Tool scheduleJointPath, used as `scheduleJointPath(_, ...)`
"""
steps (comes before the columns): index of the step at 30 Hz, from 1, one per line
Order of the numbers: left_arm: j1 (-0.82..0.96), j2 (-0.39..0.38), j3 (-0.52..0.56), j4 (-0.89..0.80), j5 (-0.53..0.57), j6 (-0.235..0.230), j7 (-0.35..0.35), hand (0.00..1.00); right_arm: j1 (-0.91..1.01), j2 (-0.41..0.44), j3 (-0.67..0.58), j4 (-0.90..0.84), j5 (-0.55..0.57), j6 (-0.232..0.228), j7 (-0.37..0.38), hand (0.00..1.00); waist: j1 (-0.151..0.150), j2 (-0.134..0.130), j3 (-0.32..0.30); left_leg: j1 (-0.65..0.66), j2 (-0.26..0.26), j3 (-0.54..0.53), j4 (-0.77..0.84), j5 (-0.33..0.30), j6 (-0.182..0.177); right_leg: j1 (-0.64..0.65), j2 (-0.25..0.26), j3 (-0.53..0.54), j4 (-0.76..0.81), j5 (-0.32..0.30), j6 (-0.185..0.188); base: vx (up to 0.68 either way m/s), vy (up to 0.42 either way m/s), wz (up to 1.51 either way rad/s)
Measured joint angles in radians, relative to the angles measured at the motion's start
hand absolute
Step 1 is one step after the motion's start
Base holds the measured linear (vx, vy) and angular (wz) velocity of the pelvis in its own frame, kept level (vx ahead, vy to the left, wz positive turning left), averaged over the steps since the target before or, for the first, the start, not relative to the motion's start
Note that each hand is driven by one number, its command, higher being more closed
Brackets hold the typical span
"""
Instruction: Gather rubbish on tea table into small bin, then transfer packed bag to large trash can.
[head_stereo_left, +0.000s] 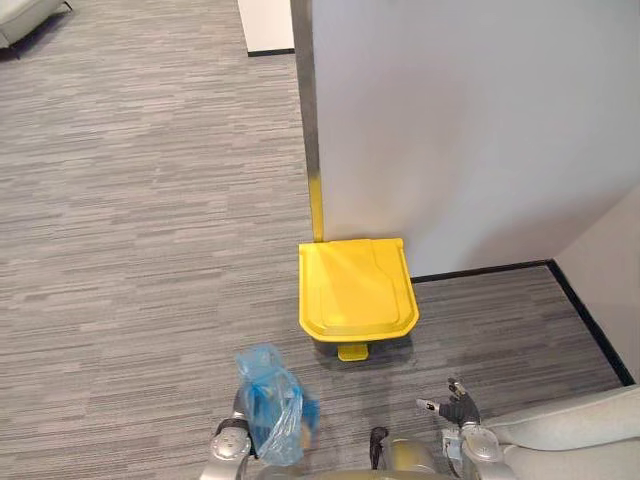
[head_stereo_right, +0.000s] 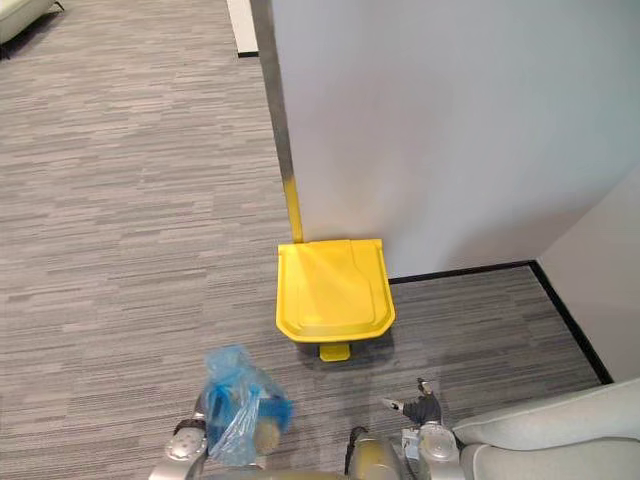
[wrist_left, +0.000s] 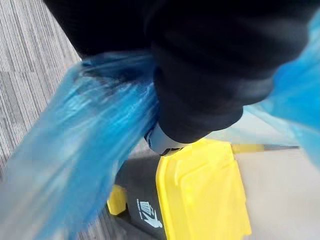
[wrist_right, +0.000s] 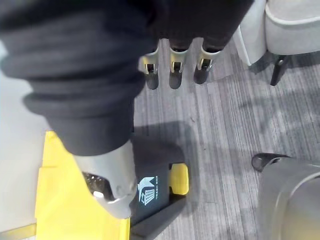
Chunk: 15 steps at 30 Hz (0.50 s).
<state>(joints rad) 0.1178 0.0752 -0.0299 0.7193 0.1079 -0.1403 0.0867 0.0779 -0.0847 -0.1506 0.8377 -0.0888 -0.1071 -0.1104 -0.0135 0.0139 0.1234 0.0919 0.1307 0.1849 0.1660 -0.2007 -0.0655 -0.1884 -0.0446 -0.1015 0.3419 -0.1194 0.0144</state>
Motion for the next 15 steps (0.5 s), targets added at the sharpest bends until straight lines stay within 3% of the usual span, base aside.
scheduleJointPath(6, -0.009, 0.005, 0.001, 0.000, 0.000, -0.002, 0.000, 1.00, 0.010, -0.004, -0.027, 0.007, 0.002, 0.000, -0.001, 0.00, 0.000, -0.006, 0.000, 0.004, 0.005, -0.036, -0.032, 0.013, -0.019, 0.035, 0.012, -0.013, -0.082, 0.041, 0.007, 0.00, -0.015, 0.07)
scheduleJointPath(15, -0.010, 0.034, 0.000, 0.032, 0.000, -0.001, 0.004, 1.00, -0.002, -0.003, -0.032, 0.041, 0.009, -0.001, 0.000, 0.00, 0.001, -0.008, -0.002, -0.036, -0.036, -0.076, -0.056, 0.059, 0.002, 0.105, -0.008, -0.039, -0.298, 0.177, 0.023, -0.05, 0.050, 0.12)
